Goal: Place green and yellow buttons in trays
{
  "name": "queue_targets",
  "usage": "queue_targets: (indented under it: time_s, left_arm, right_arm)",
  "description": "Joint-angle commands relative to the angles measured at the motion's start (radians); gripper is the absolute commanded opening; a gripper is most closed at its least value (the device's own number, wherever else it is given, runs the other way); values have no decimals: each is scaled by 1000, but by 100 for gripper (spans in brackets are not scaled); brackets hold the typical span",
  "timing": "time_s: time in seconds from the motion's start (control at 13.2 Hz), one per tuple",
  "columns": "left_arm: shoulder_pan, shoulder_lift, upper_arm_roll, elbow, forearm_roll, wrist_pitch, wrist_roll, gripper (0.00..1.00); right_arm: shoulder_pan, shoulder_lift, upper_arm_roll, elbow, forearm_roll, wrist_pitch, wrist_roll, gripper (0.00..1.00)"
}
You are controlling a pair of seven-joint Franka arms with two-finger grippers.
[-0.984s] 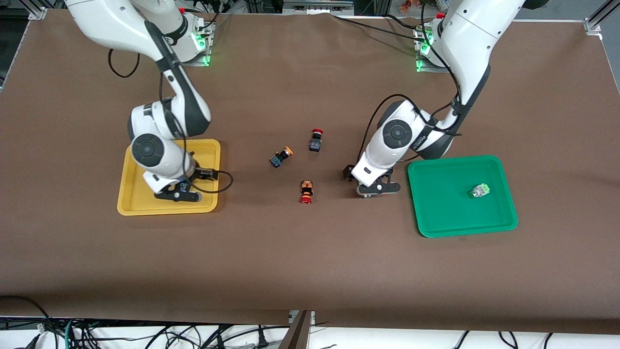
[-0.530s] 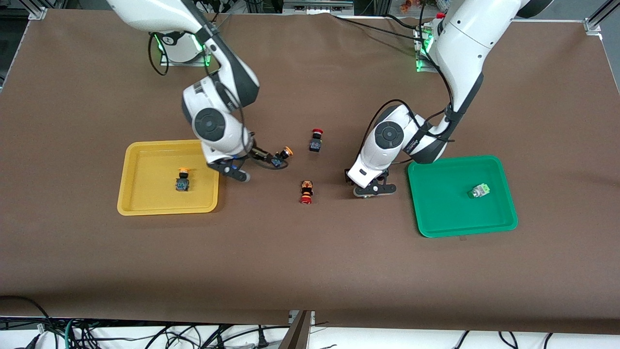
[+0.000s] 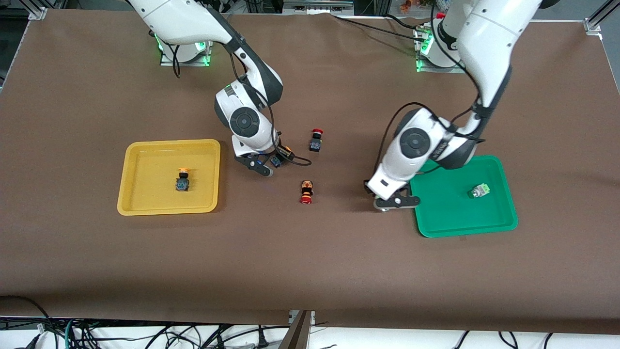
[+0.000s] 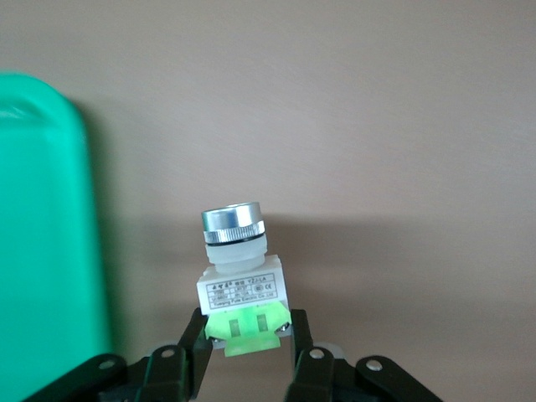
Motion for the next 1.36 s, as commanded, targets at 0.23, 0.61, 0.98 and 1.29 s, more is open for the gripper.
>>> queue_targets:
  time_s: [0.23, 0.61, 0.98, 1.29]
  left_arm:
    - [119, -122, 129, -198, -62, 16, 480, 0]
    - [151, -136, 178, -307, -154, 110, 617, 55]
    - [135, -229, 169, -182, -226, -78, 588, 100]
    - [121, -275, 168, 85, -289, -466, 479, 100]
  right_arm:
    - [14, 16, -4, -27, 13, 67, 5, 61]
    - [7, -35, -42, -7, -3, -18, -41, 17]
    - [6, -119, -252, 38, -3, -245, -468, 17]
    - [-54, -86, -349, 28, 5, -207, -751, 18]
